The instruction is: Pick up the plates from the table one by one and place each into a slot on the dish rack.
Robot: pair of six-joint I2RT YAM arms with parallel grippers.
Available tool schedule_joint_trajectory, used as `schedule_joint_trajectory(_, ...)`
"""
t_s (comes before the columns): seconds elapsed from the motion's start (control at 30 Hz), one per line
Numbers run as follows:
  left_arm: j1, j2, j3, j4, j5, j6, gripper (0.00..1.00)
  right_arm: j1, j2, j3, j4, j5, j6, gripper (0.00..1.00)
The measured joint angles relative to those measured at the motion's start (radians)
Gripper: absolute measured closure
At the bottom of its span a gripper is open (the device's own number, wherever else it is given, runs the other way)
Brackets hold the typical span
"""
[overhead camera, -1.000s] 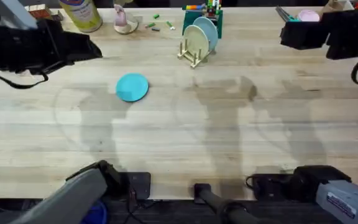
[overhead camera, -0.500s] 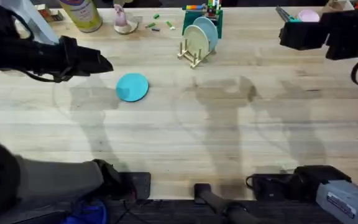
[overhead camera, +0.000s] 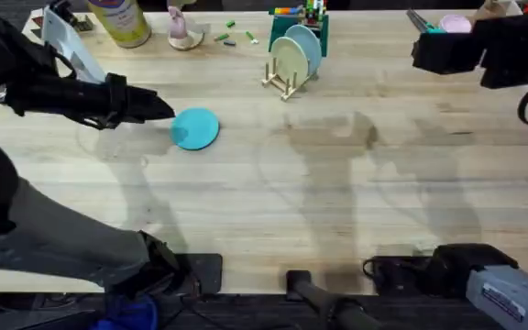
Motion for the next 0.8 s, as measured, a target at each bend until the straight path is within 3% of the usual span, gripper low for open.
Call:
schedule_joint_trajectory(0.4,0.002,0.146,0.000,0.026,0.043,0.106,0.958,0.000,0.009,0.001,0.000,0.000,0.000,0.005)
schedule_joint_trajectory(0.8,0.002,0.248,0.001,0.052,0.051,0.140,0.959,0.000,0.067,0.001,0.000,0.000,0.000,0.006)
